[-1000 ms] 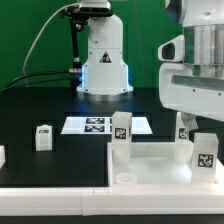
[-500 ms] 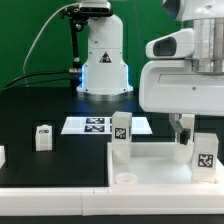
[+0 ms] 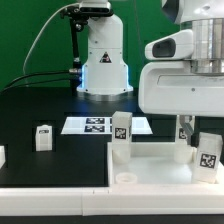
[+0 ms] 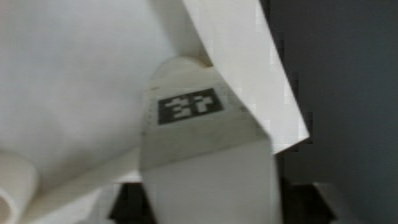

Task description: Assemble square table

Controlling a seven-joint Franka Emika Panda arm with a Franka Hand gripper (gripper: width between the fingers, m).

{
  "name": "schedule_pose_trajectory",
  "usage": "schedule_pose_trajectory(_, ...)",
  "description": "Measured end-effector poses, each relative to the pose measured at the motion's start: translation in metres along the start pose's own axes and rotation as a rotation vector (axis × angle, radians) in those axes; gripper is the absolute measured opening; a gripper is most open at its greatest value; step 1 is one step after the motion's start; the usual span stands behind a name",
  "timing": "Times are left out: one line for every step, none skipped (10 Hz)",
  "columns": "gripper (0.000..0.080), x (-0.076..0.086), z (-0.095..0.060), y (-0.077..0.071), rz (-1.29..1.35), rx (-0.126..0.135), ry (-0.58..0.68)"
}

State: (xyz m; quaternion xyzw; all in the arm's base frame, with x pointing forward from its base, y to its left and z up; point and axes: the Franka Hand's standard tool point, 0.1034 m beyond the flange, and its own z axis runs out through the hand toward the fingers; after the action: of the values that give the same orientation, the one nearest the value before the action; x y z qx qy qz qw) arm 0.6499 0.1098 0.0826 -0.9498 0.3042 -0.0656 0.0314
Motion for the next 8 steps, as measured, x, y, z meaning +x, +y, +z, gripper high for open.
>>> schedule_pose_trajectory(0.0292,0.001,0.0,0.002,0.153,-0.004,-0.002)
schedule_pose_trajectory(0.0292,0.002,0.001,0.005,0.315,-0.006,0.005)
schedule_pose_trajectory(0.0292,0.001,0.001,0.006,0.464,-0.01,0.009)
schedule_pose_trajectory(0.0292,0.001,0.001,0.008,0.578,-0.012,0.008)
schedule_pose_trajectory(0.0292,0.0,0.0,0.008,0.725,-0.01,-0.004)
schedule_pose_trajectory(0.0292,0.0,0.0,0.01,0.881,0.006,-0.024)
schedule_pose_trajectory(0.0292,-0.001,0.0,0.012,1.004,0.022,-0.034)
schedule_pose_trajectory(0.0292,-0.002,0.0,0.013,1.074,0.022,-0.038)
